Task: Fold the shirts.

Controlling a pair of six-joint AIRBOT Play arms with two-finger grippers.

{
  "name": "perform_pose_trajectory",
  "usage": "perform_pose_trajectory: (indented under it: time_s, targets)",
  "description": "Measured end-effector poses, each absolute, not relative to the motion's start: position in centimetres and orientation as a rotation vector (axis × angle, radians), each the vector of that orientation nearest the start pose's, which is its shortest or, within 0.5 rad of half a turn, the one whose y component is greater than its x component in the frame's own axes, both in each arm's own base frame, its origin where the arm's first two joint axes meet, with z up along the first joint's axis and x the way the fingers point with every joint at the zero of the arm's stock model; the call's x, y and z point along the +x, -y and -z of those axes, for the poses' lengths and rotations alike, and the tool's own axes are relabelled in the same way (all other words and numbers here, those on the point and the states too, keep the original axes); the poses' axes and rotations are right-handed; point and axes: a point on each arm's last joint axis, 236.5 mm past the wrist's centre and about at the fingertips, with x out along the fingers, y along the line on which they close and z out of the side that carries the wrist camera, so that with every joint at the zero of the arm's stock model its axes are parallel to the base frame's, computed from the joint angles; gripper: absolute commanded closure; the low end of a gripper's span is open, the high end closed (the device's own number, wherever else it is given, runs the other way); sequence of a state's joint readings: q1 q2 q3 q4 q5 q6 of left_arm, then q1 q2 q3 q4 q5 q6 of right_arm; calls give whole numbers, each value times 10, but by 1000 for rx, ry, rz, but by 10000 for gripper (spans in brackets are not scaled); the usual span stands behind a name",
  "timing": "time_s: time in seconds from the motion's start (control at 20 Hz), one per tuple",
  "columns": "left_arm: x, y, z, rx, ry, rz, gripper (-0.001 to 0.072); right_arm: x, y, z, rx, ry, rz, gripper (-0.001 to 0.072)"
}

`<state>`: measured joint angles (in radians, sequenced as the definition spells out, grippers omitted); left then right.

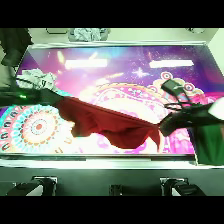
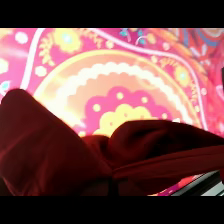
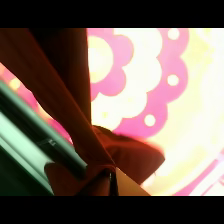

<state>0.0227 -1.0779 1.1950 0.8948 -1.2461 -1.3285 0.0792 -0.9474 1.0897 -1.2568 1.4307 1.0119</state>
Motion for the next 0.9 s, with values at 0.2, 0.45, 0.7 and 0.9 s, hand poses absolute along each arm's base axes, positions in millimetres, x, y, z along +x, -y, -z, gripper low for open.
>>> perform_pose_trajectory:
  time_s: [0.2, 0.45, 0.7, 0.9]
  targets:
    - [403, 132, -59, -413, -1122, 527, 674, 356, -102, -19, -197, -1140, -585, 672]
    - [449, 136, -25, -485, -1151, 532, -13, 419, -114, 9, -67, -1030, -513, 28]
    - [445, 69, -27, -340, -1236, 427, -13, 434, -80, -36, -62, -974, -506, 11]
    - [394, 35, 6, -368, -1397, 328, -9, 395, -17, -29, -20, -1135, -480, 13]
